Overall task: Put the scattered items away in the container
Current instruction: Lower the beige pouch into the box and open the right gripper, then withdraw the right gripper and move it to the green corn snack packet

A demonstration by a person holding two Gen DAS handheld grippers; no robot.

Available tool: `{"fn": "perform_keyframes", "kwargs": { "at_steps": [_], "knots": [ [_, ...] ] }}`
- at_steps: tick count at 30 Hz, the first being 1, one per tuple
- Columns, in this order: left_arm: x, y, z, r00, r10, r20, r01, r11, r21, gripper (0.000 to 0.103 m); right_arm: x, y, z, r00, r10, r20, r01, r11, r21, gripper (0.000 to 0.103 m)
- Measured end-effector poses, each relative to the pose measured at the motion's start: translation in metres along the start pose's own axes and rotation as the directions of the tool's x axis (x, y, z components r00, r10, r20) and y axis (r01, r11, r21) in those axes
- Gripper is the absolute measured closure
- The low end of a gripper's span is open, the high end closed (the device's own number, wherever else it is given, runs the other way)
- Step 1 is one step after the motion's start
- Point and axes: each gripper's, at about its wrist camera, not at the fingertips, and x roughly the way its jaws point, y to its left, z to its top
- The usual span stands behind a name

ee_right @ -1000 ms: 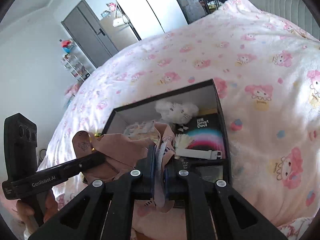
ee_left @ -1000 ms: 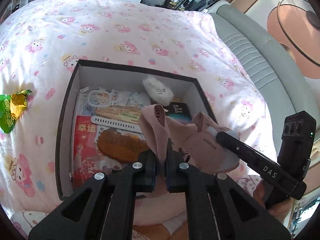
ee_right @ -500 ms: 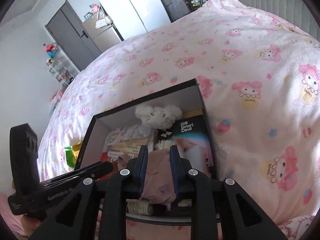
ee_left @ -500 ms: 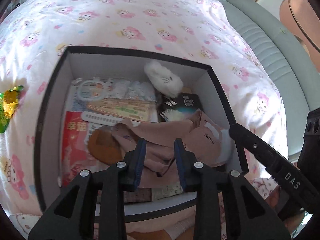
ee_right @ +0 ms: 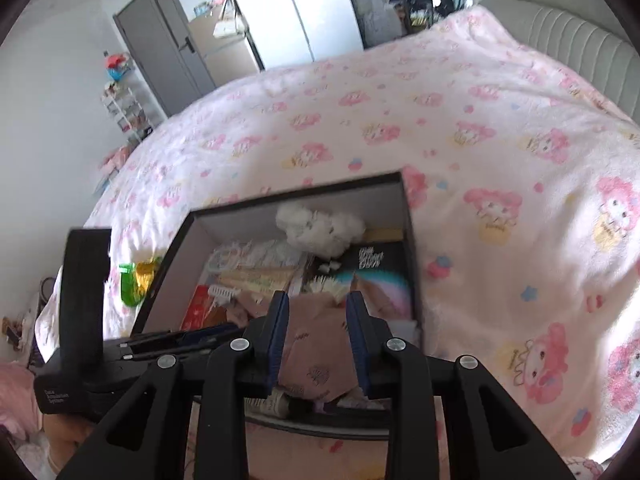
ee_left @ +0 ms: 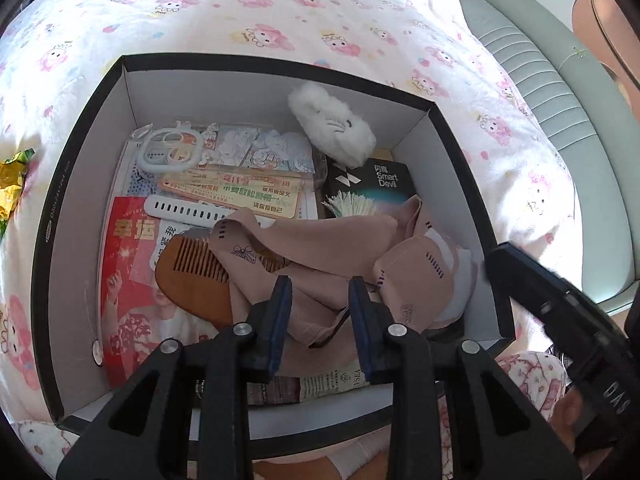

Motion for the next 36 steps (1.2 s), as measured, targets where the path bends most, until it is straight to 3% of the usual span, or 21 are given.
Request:
{"fn": "perform_keyframes", "kwargs": {
  "at_steps": [3,6,10,18,25,36],
  "knots": [
    [0.01,0.008,0.002,0.998,0.011,-0.057,-0.011,1.0,-0.01,0.075,0.033,0.0,-0.007,0.993,0.026,-0.118,-0.023,0.999,0.023,0.077],
    [0.0,0.009,-0.001,0.998,-0.065,-0.009,0.065,0.998,-0.002,0.075,0.049,-0.005,-0.014,0.988,-0.01,-0.157,0.017,0.999,0.044,0.077],
    [-0.032,-0.002,-0.015,0.992,-0.096,0.088,0.091,0.994,0.062,0.075,0.029,-0.005,-0.02,0.995,-0.027,-0.095,0.034,0.997,0.072,0.077],
    [-0.096,-0.008,-0.045,0.971,-0.143,0.191,0.128,0.988,0.09,0.071,-0.036,0.033,-0.031,0.995,-0.079,0.061,0.082,0.996,-0.04,0.077],
    [-0.136,0.001,-0.067,0.958,-0.121,0.26,0.101,0.991,0.09,0.066,-0.055,0.081,-0.045,0.995,-0.03,0.099,0.044,0.989,-0.14,0.077],
    [-0.158,0.047,-0.086,0.949,-0.097,0.299,0.107,0.994,-0.015,0.067,-0.051,0.13,-0.06,0.995,0.009,0.101,0.015,0.971,-0.238,0.077]
  ]
}}
